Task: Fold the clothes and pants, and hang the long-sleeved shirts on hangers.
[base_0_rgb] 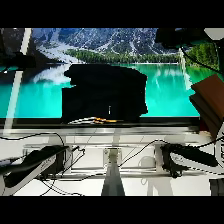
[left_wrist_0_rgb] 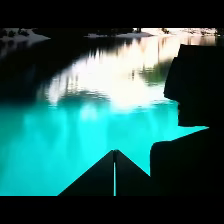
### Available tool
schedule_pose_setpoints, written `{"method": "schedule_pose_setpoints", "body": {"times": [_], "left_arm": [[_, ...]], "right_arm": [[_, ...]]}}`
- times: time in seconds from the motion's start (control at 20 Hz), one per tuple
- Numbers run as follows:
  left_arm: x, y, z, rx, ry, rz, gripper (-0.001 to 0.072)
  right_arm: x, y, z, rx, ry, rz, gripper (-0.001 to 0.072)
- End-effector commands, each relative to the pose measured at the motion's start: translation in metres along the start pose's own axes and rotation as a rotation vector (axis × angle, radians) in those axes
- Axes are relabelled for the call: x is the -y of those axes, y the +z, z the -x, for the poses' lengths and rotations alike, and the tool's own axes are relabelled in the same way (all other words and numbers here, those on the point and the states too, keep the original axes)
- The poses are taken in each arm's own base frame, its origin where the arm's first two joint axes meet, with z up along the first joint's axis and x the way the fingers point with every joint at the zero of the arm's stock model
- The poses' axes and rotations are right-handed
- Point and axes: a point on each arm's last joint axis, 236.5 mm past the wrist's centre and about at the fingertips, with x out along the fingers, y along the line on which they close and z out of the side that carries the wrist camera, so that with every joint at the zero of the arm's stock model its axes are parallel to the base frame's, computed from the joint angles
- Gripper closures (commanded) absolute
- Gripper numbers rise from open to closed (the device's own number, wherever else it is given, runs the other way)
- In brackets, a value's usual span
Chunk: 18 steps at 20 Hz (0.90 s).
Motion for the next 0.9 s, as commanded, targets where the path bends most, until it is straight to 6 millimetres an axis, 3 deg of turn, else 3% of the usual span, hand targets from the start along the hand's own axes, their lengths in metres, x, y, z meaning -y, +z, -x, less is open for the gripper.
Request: {"method": "schedule_pose_setpoints", "body": {"times": [0.0,0.65,0.85], "left_arm": [[0.0,0.0,0.0,0.001,0.001,0.0,0.0701],[0.0,0.0,0.0,0.0,0.001,0.0,0.0701],[0.0,0.003,-0.001,0.013,0.0,0.0,0.0701]], "right_arm": [[0.0,0.0,0.0,0.001,0.001,0.0,0.0685],[0.001,0.003,0.0,0.011,-0.006,0.008,0.0685],[0.043,0.027,0.001,0.076,-0.153,0.358,0.0685]]}}
